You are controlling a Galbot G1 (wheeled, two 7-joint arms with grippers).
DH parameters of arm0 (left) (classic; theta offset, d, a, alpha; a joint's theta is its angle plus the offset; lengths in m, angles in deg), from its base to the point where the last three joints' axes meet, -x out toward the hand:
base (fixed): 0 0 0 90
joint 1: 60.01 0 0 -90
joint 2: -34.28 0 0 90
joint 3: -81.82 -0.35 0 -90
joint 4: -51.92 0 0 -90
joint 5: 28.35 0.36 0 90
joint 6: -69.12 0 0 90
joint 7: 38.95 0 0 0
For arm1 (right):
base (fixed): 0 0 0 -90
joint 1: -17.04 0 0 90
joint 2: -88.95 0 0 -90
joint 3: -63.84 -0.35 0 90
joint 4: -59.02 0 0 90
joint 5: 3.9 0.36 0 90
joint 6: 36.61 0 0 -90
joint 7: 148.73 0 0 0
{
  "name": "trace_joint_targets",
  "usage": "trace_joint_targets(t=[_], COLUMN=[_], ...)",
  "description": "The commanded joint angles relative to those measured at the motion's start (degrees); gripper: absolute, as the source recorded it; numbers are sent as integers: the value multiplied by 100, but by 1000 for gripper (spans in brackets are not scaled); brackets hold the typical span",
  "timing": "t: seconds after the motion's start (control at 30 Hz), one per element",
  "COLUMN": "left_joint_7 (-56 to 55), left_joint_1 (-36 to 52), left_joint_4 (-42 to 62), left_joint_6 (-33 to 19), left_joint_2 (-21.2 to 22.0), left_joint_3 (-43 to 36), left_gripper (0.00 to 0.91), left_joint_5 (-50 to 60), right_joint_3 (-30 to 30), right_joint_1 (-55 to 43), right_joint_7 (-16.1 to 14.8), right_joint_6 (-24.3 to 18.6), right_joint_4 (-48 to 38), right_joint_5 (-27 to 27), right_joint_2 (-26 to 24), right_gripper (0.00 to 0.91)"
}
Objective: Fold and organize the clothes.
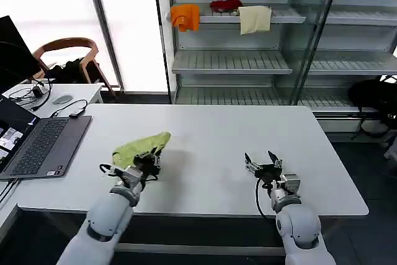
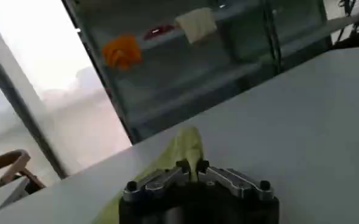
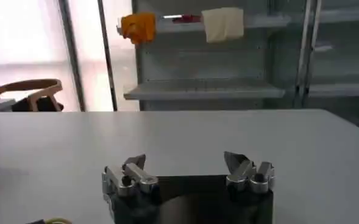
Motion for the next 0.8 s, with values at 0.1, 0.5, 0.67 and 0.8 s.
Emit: trace_joint_targets(t=[0.1, 0.5, 0.67, 0.8], left_joint_7=[-535, -647, -644, -516], left_joint_1=[555, 992, 1162, 1123], left_joint_4=[929, 1407, 1148, 619], left_joint_6=[139, -75, -255, -267], left_joint_2=[894, 1277, 1291, 918], left_joint_3=[-1168, -1639, -1525, -1027], left_gripper=[262, 907, 907, 907], left_joint_5=[-180, -815, -1129, -1186], right_joint_3=[189, 286, 423, 621], right_joint_1=[-112, -267, -362, -479], right_joint_7=[29, 87, 160, 332], right_joint_6=[174, 635, 834, 848], right_joint_4=[241, 404, 332, 145], right_joint_5=[-26, 445, 638, 1039], right_joint_2=[104, 221, 335, 426], right_gripper=[907, 907, 907, 907])
